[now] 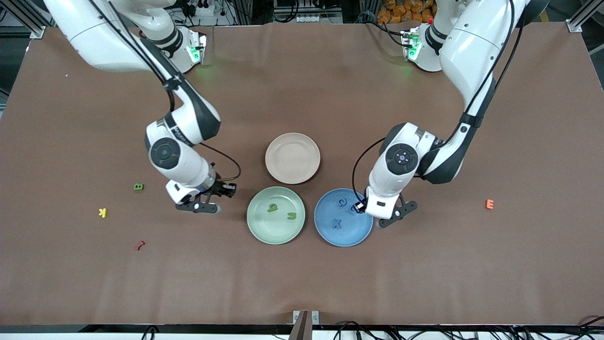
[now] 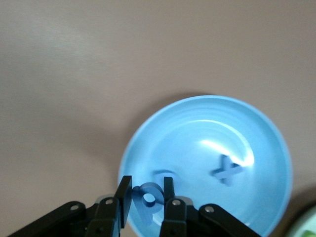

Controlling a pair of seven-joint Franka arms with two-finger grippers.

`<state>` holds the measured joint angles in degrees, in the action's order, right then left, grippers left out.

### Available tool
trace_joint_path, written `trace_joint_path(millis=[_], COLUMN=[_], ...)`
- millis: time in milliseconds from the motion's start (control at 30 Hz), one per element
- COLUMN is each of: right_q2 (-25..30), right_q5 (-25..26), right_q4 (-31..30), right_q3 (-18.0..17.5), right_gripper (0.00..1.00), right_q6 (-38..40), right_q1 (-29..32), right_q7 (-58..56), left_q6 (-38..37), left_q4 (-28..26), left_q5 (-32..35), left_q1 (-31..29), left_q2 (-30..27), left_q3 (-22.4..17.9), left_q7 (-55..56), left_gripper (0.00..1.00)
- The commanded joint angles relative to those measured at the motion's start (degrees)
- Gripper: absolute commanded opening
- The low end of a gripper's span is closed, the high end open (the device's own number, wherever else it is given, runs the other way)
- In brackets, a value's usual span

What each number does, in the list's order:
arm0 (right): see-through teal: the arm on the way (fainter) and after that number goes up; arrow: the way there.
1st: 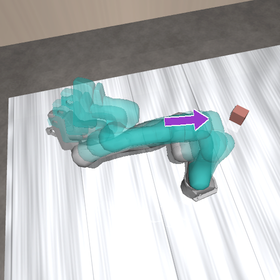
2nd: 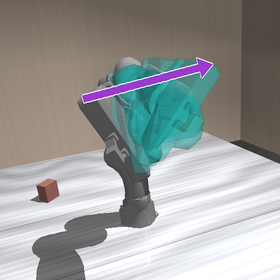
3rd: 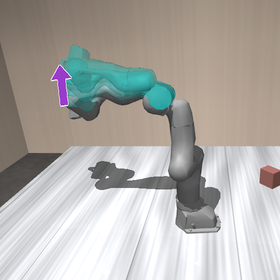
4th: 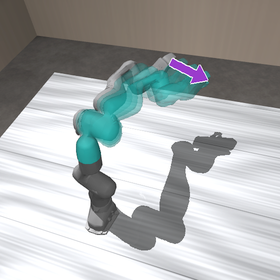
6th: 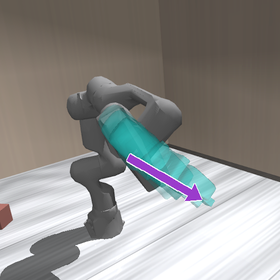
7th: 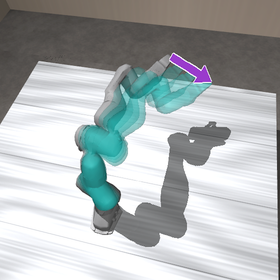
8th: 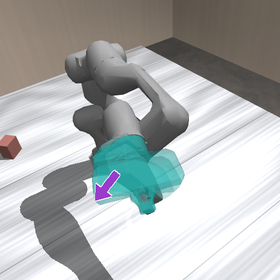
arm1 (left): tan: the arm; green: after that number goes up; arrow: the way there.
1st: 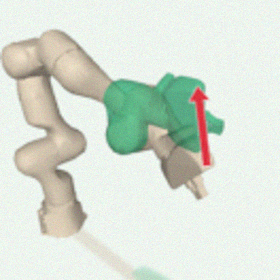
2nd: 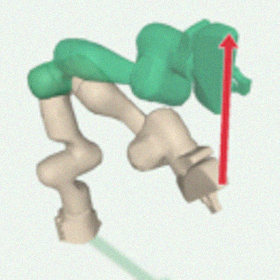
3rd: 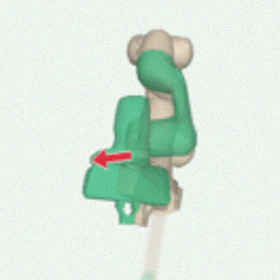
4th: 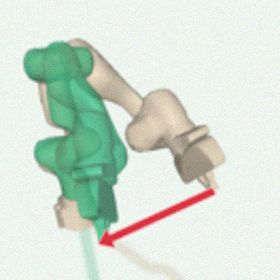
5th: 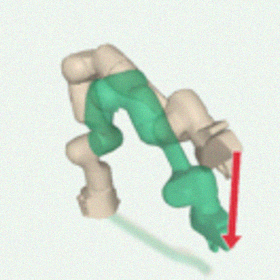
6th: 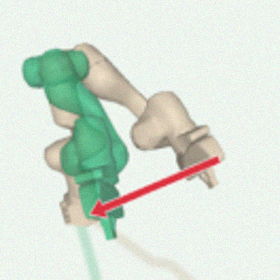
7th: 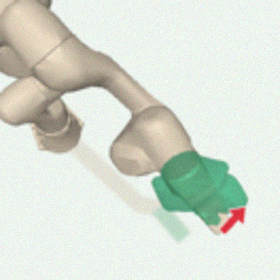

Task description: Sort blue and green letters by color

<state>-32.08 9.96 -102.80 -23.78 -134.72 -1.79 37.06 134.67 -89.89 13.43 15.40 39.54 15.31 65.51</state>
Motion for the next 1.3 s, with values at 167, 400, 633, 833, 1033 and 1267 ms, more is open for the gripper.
trace_joint_path(millis=[167, 400, 633, 833, 1033, 1267], right_q2=[-5.7, -8.8, -12.7, -14.6, -16.1, -16.3], right_q5=[-0.6, -0.3, 0.0, -0.1, 0.0, 0.3], right_q4=[8.7, 12.5, 17.6, 20.1, 22.3, 22.9], right_q3=[0.4, 0.5, 1.6, 3.6, 3.7, 3.7], right_gripper=[0.00, 0.00, 0.00, 0.00, 0.02, 0.71], right_q6=[1.1, 0.8, 0.5, 0.4, 0.4, 0.6], right_q1=[-5.7, -7.7, -10.9, -12.8, -13.2, -13.1], right_q7=[11.1, 15.7, 19.7, 20.2, 20.2, 20.0], left_q6=[7.9, 8.9, 9.1, 9.0, 8.1, 6.0], left_q4=[4.3, 7.2, 7.7, 7.1, 5.5, -5.3], left_q5=[-0.8, -1.0, -0.3, 1.6, 1.5, 1.5], left_q1=[4.9, 9.2, 9.0, 7.3, 5.4, 1.1], left_q2=[4.9, 8.0, 8.4, 6.9, 5.6, -3.0], left_q3=[-4.4, -10.2, -10.6, -10.5, -10.2, -9.0], left_q7=[3.1, 3.8, 2.1, -2.0, -7.4, -16.9], left_gripper=[0.00, 0.00, 0.85, 1.00, 1.00, 1.00])
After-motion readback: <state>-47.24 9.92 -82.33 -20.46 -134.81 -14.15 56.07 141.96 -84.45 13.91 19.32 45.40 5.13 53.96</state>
